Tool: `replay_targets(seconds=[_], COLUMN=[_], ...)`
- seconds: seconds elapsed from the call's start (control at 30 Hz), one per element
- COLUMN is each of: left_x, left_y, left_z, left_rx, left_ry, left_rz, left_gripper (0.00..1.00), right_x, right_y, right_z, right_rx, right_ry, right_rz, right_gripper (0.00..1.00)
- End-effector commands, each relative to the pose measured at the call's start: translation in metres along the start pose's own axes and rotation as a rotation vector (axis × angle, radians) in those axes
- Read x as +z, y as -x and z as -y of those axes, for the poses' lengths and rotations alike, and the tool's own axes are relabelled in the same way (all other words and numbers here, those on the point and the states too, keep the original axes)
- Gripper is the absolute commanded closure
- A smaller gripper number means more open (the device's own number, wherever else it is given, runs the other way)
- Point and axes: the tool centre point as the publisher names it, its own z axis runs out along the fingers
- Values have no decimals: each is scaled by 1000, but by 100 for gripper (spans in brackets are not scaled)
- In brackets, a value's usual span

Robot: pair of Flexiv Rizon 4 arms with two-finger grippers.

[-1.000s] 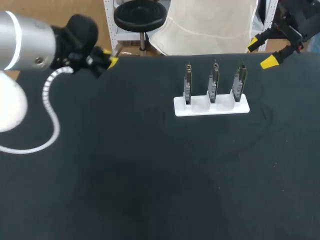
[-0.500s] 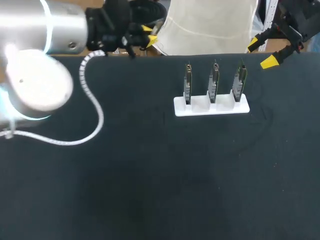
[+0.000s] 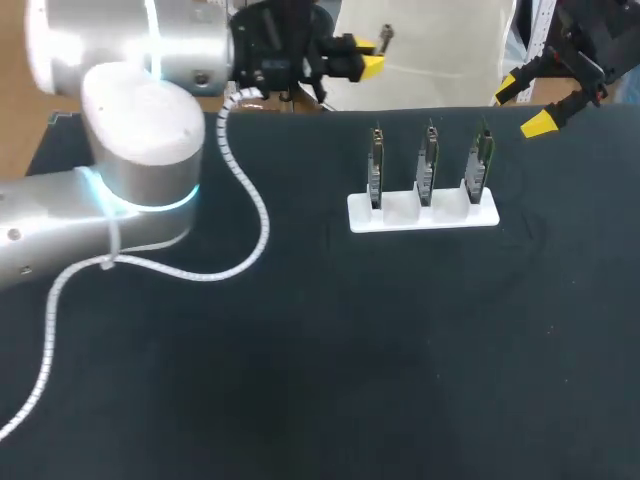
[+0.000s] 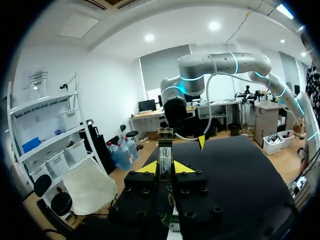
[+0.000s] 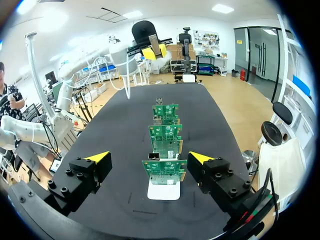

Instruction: Pick up the optical module with the left hand, and insert it into the network port with the right hand.

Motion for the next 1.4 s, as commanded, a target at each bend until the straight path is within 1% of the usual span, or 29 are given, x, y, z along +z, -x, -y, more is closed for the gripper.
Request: replay_targets(seconds=[0.03,0.2,0.4,0.63,0.73,0.97,1.17,1.4], left_x=[35,57,79,99,108,123,132,140], left_y=[1,6,9,5,1,-3,-1,-4], left_z=[-3,4,12,18,22,29,39,47], left_rx=[-2,-9,-17,-30,-55,-66,-68,-68], left_ry=[-28,-64,-97,-126,-149,-190,-228,-245], left_rz=[111,140,155,148,144,130,153,148], left_gripper=[100,100,100,100,100,100,100,100], right_x=[0,0,0,0,0,0,0,0], right_y=[0,0,0,0,0,0,0,0], right_z=[2,2,2,2,2,2,2,2], right_rx=[-1,-1,-1,-1,-1,-1,-1,-1], right_ry=[4,4,4,4,4,4,4,4], right_rz=[1,1,1,1,1,1,1,1], right_gripper=[0,0,0,0,0,0,0,0])
